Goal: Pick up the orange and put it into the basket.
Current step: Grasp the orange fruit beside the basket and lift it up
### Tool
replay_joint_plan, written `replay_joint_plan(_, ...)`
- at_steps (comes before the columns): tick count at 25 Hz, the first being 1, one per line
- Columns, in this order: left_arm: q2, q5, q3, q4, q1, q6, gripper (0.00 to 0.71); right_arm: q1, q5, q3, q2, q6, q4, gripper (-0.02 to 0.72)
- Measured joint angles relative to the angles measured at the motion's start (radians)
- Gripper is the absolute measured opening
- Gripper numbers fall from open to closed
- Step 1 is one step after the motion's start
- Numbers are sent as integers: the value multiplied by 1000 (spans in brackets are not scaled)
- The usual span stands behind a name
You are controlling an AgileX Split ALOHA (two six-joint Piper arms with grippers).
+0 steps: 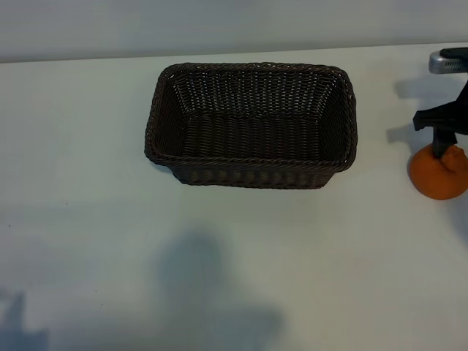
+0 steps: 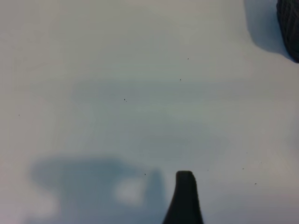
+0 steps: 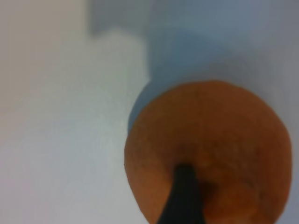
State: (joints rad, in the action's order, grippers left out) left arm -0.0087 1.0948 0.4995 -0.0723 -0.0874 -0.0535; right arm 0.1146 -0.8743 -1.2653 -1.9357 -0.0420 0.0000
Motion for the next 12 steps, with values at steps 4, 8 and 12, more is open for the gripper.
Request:
replay_joint_plan(4,0,0,0,0,0,0,593,0,12,0,-28,1,8,570)
replay_joint_plan(8,0,0,0,0,0,0,593,0,9,8,-47,18,23,469)
replay_joint_plan(12,0,0,0,0,0,0,593,0,-1,19,-47,36,25,170)
